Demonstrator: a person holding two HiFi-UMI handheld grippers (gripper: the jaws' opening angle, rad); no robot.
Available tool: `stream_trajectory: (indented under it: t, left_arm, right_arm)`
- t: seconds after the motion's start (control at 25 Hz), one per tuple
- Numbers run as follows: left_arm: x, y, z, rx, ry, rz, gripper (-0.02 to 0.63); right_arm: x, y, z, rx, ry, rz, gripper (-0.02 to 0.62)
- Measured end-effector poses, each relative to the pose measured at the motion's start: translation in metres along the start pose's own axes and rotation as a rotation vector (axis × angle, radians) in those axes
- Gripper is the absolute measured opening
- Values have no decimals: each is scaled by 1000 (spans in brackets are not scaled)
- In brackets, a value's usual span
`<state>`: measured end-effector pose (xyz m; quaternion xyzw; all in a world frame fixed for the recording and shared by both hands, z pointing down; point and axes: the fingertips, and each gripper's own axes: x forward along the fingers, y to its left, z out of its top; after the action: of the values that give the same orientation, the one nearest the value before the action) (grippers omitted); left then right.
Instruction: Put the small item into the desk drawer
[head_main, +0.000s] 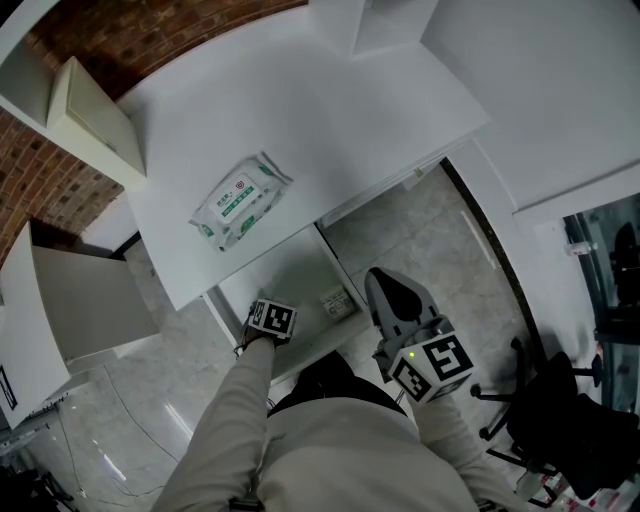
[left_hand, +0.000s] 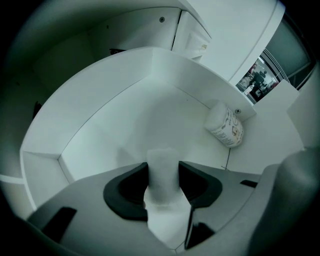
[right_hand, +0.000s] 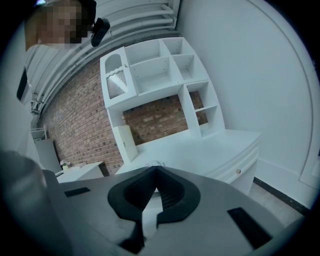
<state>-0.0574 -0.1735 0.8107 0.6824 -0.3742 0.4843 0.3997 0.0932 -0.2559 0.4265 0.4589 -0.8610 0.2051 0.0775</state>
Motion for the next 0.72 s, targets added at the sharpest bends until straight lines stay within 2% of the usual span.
stream_trajectory:
  t: [0.2,0.4,0.56,0.72]
  left_arm:
    - [10,-7,-2,-16,-7,-51,225]
    - [-17,3,8,33,-24,3,250]
    - [-14,-5,15,21,-98,-55,259]
    - [-39,0,35,25,-190,-37,259]
  right_arm:
    - [0,-1,-4,5,8,-5,28]
    - [2,3,-2,-1,11,12,26]
    - [4,8,-5,5,19,23,28]
    - [6,17,-5,7,13,46,28]
